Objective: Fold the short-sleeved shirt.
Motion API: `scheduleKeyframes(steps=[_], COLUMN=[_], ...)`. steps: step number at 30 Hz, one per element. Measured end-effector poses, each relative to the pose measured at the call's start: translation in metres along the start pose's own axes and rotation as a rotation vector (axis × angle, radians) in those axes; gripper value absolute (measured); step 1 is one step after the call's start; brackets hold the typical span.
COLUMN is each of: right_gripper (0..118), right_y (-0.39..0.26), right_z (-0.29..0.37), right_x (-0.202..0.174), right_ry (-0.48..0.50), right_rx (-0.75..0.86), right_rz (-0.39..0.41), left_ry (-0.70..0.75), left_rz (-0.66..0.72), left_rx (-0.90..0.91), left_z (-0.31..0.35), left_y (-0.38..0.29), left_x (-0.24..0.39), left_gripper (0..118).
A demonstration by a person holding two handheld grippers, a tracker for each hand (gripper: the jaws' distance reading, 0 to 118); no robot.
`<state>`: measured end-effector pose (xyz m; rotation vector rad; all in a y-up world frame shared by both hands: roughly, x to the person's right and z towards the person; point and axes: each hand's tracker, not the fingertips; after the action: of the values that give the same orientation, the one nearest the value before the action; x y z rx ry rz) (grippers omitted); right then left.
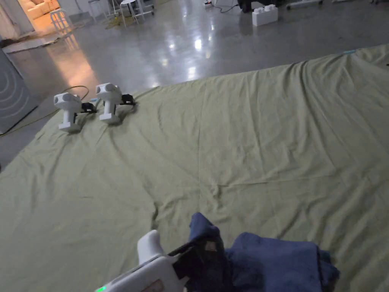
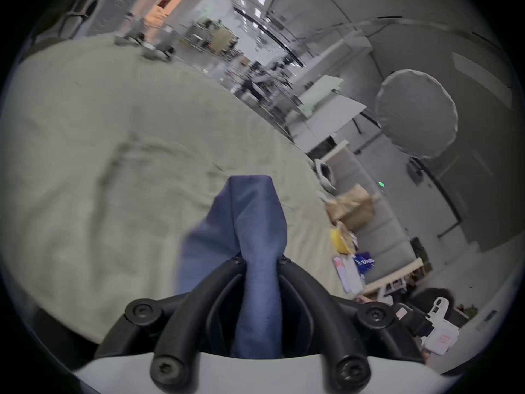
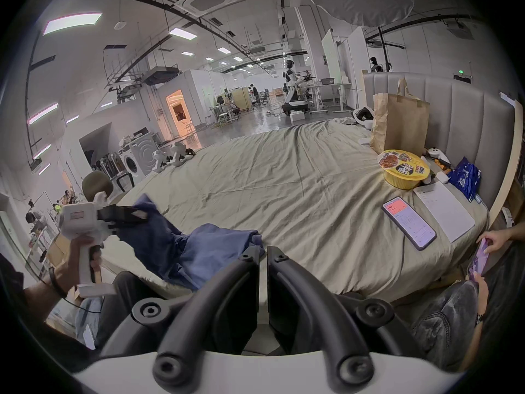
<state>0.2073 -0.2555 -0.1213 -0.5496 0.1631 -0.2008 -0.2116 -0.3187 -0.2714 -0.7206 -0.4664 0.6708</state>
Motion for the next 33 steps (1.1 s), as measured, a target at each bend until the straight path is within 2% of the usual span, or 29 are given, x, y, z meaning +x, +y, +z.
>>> scheduleKeyframes(steps=[3,5,7,8,9,10,11,12,13,14,15,16,18,19,21,23,25,27,28,29,33], right_gripper=[6,6,6,6,6,6,6,6,6,6,6,6,6,6,6,6,6,6,6,6,6], right_y=[-0.005,-0.01,-0.017,-0.021,-0.024,-0.027,-0.03,-0.033,-0.035,-0.036,-0.037,-0.037,-0.037,-0.036,-0.035,-0.035,-0.035,-0.036,-0.036,-0.036,-0.038], right_z=[0.012,0.021,0.029,0.032,0.034,0.035,0.037,0.037,0.037,0.037,0.036,0.034,0.033,0.033,0.032,0.032,0.032,0.032,0.032,0.033,0.027], right_x=[0.002,0.007,0.012,0.015,0.018,0.022,0.026,0.029,0.033,0.035,0.037,0.038,0.037,0.037,0.037,0.034,0.033,0.032,0.031,0.029,0.029], right_ry=[0.005,0.016,-0.016,-0.043,-0.059,-0.069,-0.074,-0.073,-0.068,-0.062,-0.057,-0.055,-0.058,-0.056,-0.047,-0.044,-0.047,-0.058,-0.07,-0.083,-0.065], right_rx=[0.008,0.011,0.011,0.01,0.008,0.004,0.001,-0.003,-0.006,-0.008,-0.01,-0.012,-0.014,-0.013,-0.011,-0.008,-0.013,-0.036,-0.047,-0.052,-0.081], right_rz=[-0.007,-0.031,-0.045,-0.053,-0.063,-0.08,-0.101,-0.119,-0.137,-0.151,-0.155,-0.156,-0.148,-0.144,-0.138,-0.126,-0.112,-0.092,-0.076,-0.052,-0.06], left_ry=[-0.026,0.022,0.083,0.127,0.121,0.036,-0.047,-0.082,-0.101,-0.121,-0.14,-0.179,-0.13,-0.081,-0.051,-0.11,-0.128,-0.007,-0.001,-0.055,-0.017], left_rz=[-0.028,-0.12,-0.201,-0.232,-0.217,-0.166,-0.115,-0.096,-0.112,-0.136,-0.148,-0.131,-0.077,-0.066,-0.034,0.051,0.078,0.017,0.031,0.053,-0.057], left_rx=[-0.149,-0.211,-0.248,-0.251,-0.252,-0.274,-0.289,-0.291,-0.269,-0.219,-0.192,-0.169,-0.128,-0.14,-0.18,-0.284,-0.396,-0.477,-0.491,-0.443,-0.472], left_z=[-0.067,-0.103,-0.126,-0.133,-0.137,-0.138,-0.132,-0.127,-0.119,-0.11,-0.101,-0.092,-0.086,-0.088,-0.102,-0.121,-0.145,-0.168,-0.174,-0.174,-0.172], left_y=[-0.029,-0.049,-0.061,-0.065,-0.065,-0.062,-0.054,-0.049,-0.043,-0.037,-0.031,-0.022,-0.02,-0.021,-0.029,-0.045,-0.068,-0.089,-0.096,-0.095,-0.085], left_x=[0.023,0.033,0.038,0.039,0.039,0.038,0.043,0.049,0.057,0.062,0.063,0.061,0.058,0.054,0.039,0.027,0.023,0.021,0.018,0.019,0.033], left_gripper=[15,15,16,21,39,71,94,107,110,109,103,78,30,12,7,5,5,4,3,2,2])
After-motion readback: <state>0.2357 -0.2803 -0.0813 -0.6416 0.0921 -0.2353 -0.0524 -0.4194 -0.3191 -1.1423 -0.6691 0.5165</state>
